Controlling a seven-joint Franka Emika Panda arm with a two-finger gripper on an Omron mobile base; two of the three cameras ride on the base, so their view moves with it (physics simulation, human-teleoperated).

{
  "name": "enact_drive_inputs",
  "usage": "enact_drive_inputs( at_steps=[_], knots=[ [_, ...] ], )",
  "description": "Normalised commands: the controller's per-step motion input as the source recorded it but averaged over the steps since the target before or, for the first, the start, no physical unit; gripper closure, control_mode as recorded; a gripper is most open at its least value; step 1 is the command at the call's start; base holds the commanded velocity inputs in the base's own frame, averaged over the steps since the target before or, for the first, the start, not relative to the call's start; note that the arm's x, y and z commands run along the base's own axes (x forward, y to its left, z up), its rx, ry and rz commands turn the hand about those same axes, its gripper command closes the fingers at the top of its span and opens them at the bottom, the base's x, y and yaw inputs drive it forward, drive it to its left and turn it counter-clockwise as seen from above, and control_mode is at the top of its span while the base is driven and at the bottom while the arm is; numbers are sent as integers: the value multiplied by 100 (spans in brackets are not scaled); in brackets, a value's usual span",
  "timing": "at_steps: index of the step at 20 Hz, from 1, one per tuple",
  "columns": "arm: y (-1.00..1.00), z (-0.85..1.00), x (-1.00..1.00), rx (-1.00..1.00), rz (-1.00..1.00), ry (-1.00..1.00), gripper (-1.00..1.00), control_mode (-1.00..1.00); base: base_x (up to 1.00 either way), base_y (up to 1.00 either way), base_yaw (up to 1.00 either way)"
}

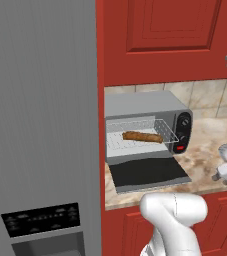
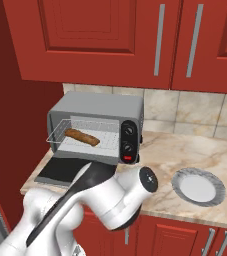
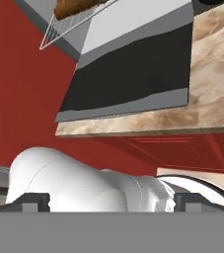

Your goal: Pull the toaster oven rack outwards. Pick up the baguette from the plate and place it on the toaster oven rack. Close the toaster oven door fully and set the temperature to the lowest setting.

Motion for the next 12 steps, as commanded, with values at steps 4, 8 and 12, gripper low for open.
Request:
enact_drive_inputs(
  at_steps=[4, 8, 12],
  knots=[
    [-4, 0, 0, 18, 4, 0, -100, -100, 0, 0, 0],
    [0, 0, 1, 18, 0, 5, -100, -100, 0, 0, 0],
    [0, 0, 1, 19, 0, 11, -100, -100, 0, 0, 0]
  ],
)
